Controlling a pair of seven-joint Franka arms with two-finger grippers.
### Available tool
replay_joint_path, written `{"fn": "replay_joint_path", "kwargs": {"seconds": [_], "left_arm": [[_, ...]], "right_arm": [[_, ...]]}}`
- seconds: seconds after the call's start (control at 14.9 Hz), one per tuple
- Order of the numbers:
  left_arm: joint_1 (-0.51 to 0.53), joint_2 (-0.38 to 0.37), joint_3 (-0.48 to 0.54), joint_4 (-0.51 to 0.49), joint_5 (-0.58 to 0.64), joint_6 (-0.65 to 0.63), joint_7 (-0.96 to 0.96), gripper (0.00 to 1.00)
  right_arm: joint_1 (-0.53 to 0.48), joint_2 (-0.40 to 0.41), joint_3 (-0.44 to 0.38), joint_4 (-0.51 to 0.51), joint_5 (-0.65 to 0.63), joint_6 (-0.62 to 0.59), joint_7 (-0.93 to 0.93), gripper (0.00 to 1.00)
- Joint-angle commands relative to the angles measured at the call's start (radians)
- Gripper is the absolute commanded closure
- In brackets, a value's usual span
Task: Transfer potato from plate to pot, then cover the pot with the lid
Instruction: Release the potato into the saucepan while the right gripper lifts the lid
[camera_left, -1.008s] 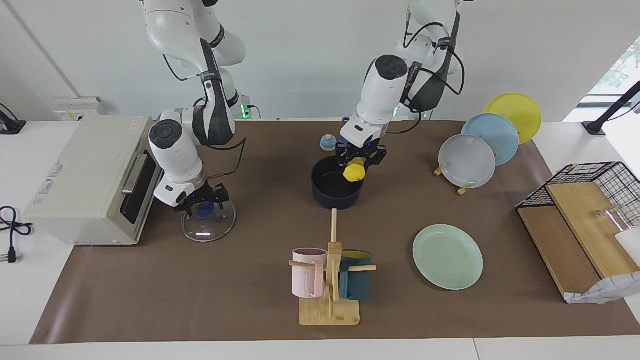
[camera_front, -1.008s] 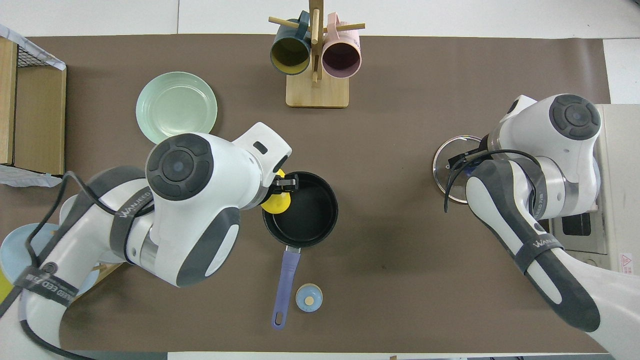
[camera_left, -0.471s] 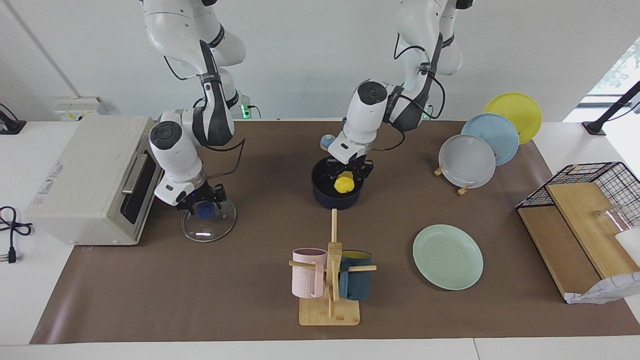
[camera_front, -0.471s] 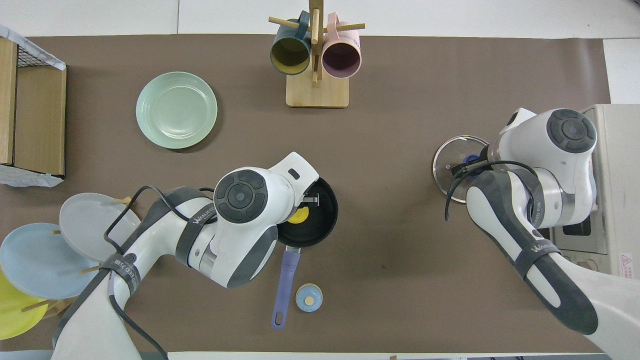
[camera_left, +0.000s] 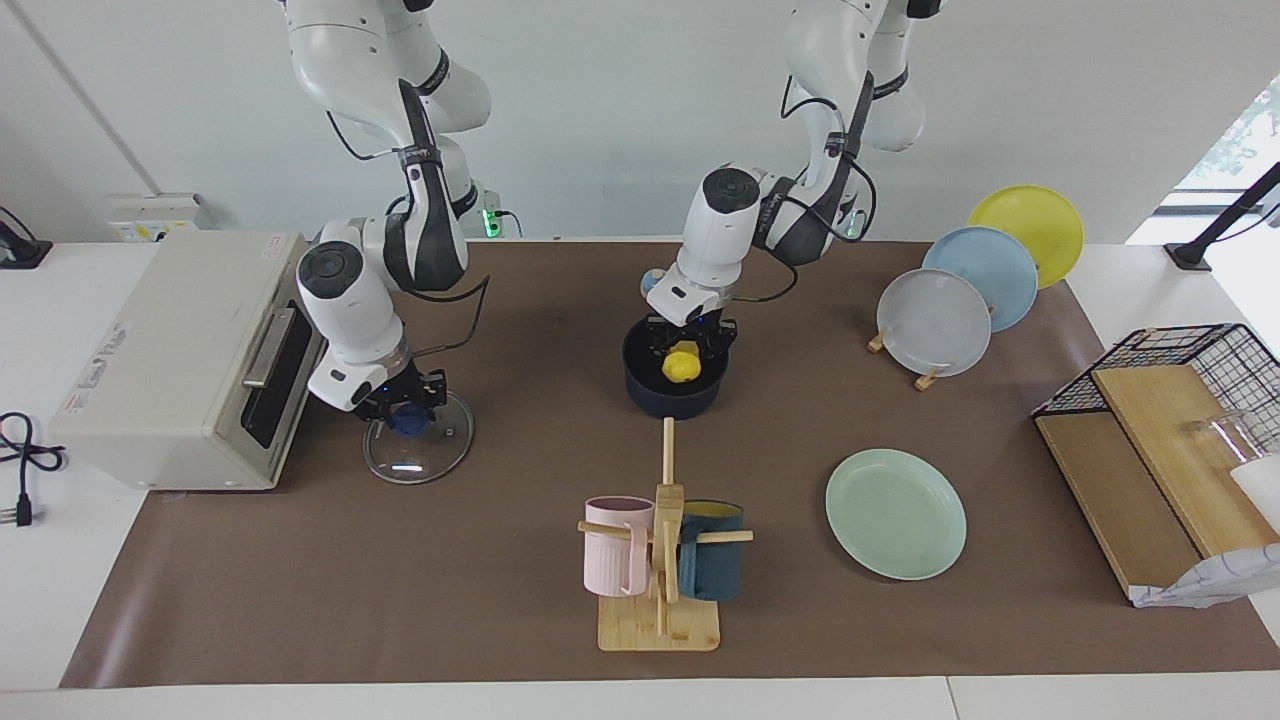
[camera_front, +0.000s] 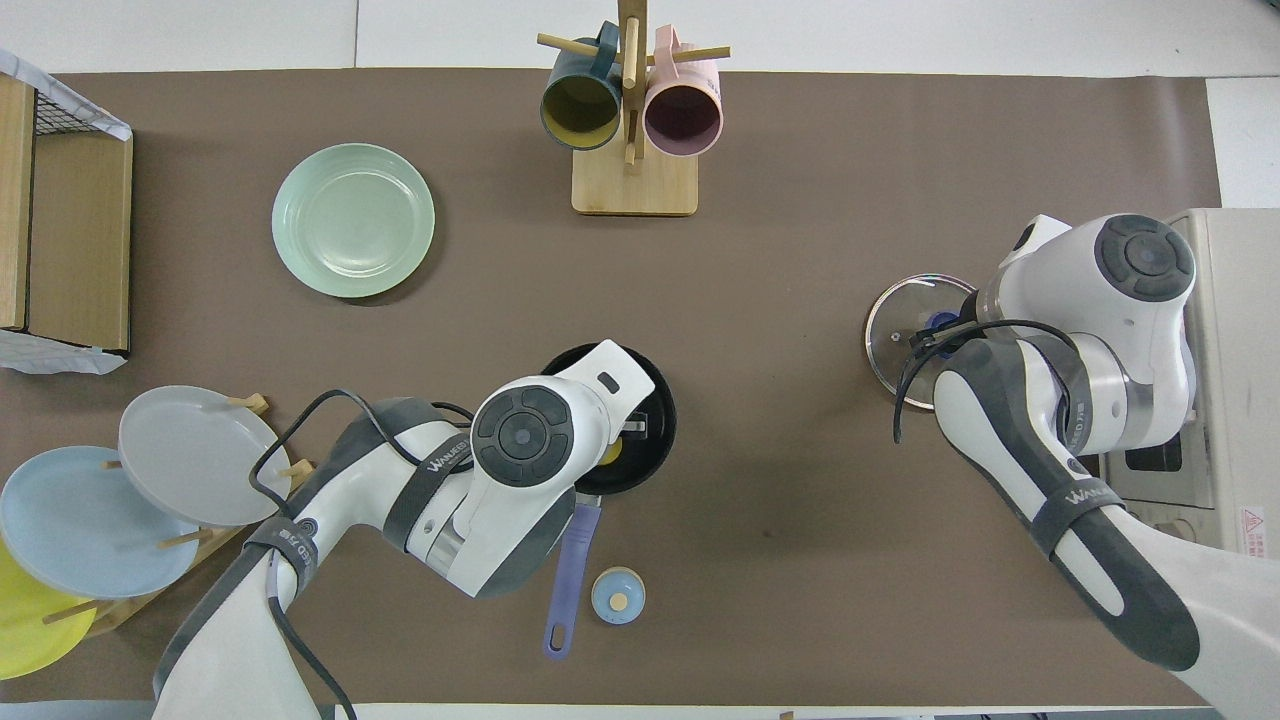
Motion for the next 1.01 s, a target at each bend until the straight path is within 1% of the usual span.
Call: {"fn": "replay_joint_path", "kwargs": {"seconds": [0.0,0.07,0.27,0.34,0.47,0.54,0.61,0.67,0.74,0.87,0.94], "left_arm": [[-0.035,0.015,0.02,-0.012,0.029,0.034,-0.032,1.0],[-0.035,0.017,0.02,-0.012,0.029,0.034,-0.032,1.0],[-0.048,0.019,0.02,-0.014,0.03,0.034,-0.038,1.0],[-0.049,0.019,0.02,-0.014,0.032,0.034,-0.037,1.0],[-0.048,0.02,0.02,-0.014,0.068,0.029,-0.032,1.0],[-0.046,0.02,0.02,-0.013,0.072,0.028,-0.028,1.0],[-0.043,0.02,0.02,-0.011,0.072,0.026,-0.025,0.74],[-0.039,0.02,0.02,-0.005,0.072,0.025,-0.023,0.42],[-0.035,0.019,0.02,0.0,0.072,0.022,-0.022,0.0],[-0.023,-0.001,0.023,0.015,0.072,-0.006,-0.017,0.0],[-0.005,-0.02,0.021,0.041,0.072,-0.056,-0.003,0.0]], "right_arm": [[0.004,-0.016,0.006,0.074,0.008,-0.103,-0.023,0.61],[0.013,-0.016,0.006,0.094,0.008,-0.124,-0.02,0.63],[0.057,-0.018,0.007,0.154,0.008,-0.183,-0.017,0.64],[0.073,-0.018,0.007,0.174,0.008,-0.203,-0.017,0.69],[0.109,-0.018,0.007,0.212,0.006,-0.258,-0.015,1.0],[0.116,-0.016,0.007,0.229,0.006,-0.275,-0.014,1.0],[0.122,-0.013,0.007,0.244,0.006,-0.288,-0.009,1.0],[0.129,-0.005,0.007,0.26,0.006,-0.299,0.0,1.0],[0.131,-0.002,0.007,0.272,0.006,-0.308,0.006,1.0],[0.133,-0.002,0.01,0.277,0.008,-0.312,0.009,1.0],[0.133,-0.002,0.013,0.277,0.008,-0.312,0.009,1.0]]}}
